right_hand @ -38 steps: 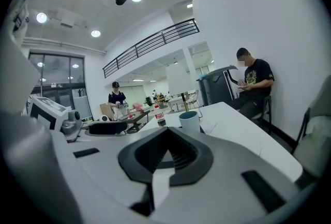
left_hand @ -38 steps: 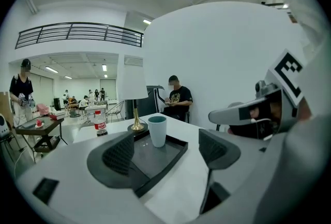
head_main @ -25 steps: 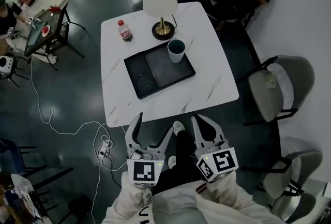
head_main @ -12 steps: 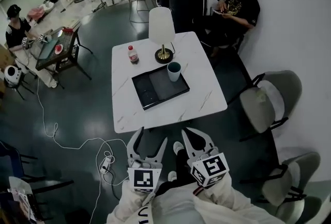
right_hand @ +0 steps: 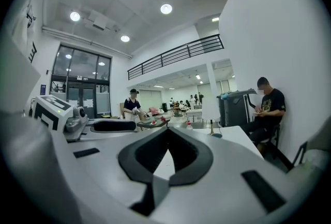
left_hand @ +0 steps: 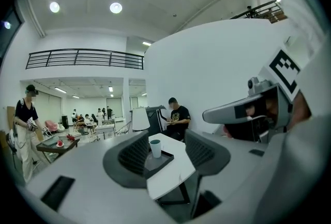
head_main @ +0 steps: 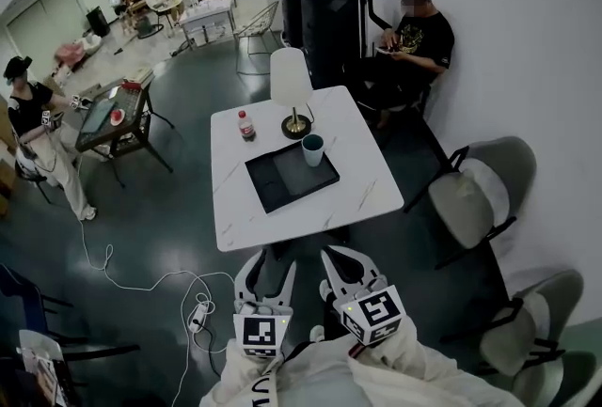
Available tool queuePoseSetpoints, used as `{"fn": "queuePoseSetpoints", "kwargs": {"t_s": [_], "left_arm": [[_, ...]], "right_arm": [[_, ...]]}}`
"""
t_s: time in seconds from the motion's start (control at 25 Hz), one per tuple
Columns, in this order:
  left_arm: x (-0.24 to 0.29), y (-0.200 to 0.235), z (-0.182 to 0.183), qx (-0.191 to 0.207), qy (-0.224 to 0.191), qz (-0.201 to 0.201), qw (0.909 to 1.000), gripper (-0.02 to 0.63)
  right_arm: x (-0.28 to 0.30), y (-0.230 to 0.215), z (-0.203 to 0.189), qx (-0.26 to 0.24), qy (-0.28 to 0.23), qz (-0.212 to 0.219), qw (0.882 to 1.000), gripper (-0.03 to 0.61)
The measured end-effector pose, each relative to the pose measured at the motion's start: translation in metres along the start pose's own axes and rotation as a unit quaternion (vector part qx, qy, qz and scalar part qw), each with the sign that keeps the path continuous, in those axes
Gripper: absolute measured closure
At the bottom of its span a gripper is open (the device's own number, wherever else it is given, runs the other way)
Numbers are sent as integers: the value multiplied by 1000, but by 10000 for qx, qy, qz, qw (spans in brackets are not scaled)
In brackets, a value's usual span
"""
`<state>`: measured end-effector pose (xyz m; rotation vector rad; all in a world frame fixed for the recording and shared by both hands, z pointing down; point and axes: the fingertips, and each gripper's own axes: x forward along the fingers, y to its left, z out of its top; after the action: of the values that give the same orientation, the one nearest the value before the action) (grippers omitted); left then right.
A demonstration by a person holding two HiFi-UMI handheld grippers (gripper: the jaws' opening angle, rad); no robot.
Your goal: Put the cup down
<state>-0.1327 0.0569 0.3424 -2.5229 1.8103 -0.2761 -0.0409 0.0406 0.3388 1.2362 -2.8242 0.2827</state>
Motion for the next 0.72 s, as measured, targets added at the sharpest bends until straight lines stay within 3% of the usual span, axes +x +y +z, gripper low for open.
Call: {"fn": "queuePoseSetpoints", "kwargs": {"t_s": [0.28,0.4,0.72], "left_arm": [[-26,-10,3,-201,-2,19,9998,528],[-33,-15,13,-261,-214,-35,9994,579],[-24,-21,16,-261,-191,-9,9995,603]], "right_arm": [[-17,10,7,-66,51,45,10000,573],[-21,14,10,-81,87,58,9999,573],[-21,10,15,-95,131,176,9997,574]]}}
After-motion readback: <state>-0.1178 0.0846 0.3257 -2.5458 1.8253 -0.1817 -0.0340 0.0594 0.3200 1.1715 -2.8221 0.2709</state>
